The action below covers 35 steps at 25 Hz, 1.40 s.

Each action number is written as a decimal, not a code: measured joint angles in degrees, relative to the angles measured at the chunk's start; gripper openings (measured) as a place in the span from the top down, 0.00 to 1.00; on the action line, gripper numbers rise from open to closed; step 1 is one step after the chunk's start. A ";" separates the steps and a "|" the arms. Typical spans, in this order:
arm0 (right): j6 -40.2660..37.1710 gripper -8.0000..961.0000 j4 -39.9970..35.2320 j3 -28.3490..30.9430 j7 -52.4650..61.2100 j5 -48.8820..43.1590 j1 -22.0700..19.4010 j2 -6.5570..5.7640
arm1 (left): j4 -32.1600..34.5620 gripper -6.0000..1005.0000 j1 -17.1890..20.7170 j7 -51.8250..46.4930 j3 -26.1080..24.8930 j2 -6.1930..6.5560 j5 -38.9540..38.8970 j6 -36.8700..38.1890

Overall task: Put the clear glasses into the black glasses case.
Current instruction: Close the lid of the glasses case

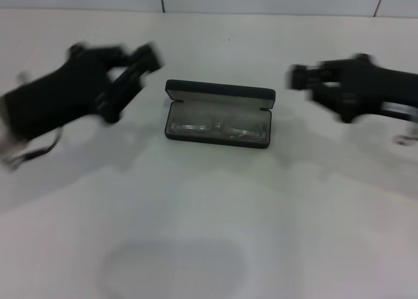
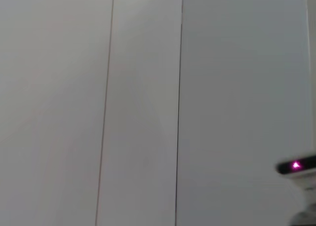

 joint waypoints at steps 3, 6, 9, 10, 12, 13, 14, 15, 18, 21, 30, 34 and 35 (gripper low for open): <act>-13.38 0.88 15.82 10.12 -8.41 8.12 1.64 -0.08 | -3.52 0.91 -5.63 -0.04 0.84 -0.22 0.04 -4.31; -20.19 0.88 26.81 16.38 -12.98 8.46 3.59 -0.19 | -6.56 0.91 -10.18 0.11 2.65 -0.35 0.14 -9.86; -20.44 0.88 31.99 17.57 -15.92 8.16 3.37 -0.26 | -8.53 0.91 -13.62 0.34 6.45 -0.50 0.18 -16.27; -20.34 0.88 32.64 17.54 -16.39 8.09 3.26 -0.25 | -9.20 0.91 -14.71 0.36 8.13 -0.55 0.08 -18.75; -20.20 0.88 34.43 17.38 -17.31 7.94 3.16 -0.22 | -10.03 0.91 -16.54 0.41 11.19 -0.72 -0.28 -23.03; -20.20 0.88 35.42 17.33 -17.74 7.86 3.24 -0.20 | -10.29 0.91 -17.13 0.43 12.58 -0.86 -0.38 -24.69; -20.20 0.88 36.26 17.30 -17.99 7.82 3.35 -0.17 | -10.57 0.91 -17.67 0.45 13.93 -1.01 -0.56 -26.22; -20.20 0.88 36.87 17.30 -18.18 7.79 3.39 -0.12 | -10.81 0.91 -18.04 0.46 15.13 -1.09 -0.87 -27.34; -20.24 0.87 37.47 17.30 -18.26 7.72 3.26 -0.01 | -11.42 0.91 -18.76 0.51 18.62 -1.17 -2.79 -30.95; -20.48 0.87 38.04 17.04 -18.30 7.64 3.14 0.07 | -11.56 0.91 -19.04 0.08 22.51 -1.18 -5.50 -36.76; -20.67 0.87 38.28 16.01 -18.31 7.53 3.40 0.04 | -14.41 0.91 -19.67 -2.29 28.05 -1.14 -6.68 -47.04; -20.49 0.87 38.31 15.98 -18.31 7.49 3.61 0.02 | -16.02 0.91 -19.33 -2.31 28.06 -1.21 -6.84 -47.21; -20.46 0.86 38.32 15.98 -18.32 7.48 3.72 0.02 | -16.44 0.91 -18.96 -2.31 28.07 -1.29 -6.94 -47.20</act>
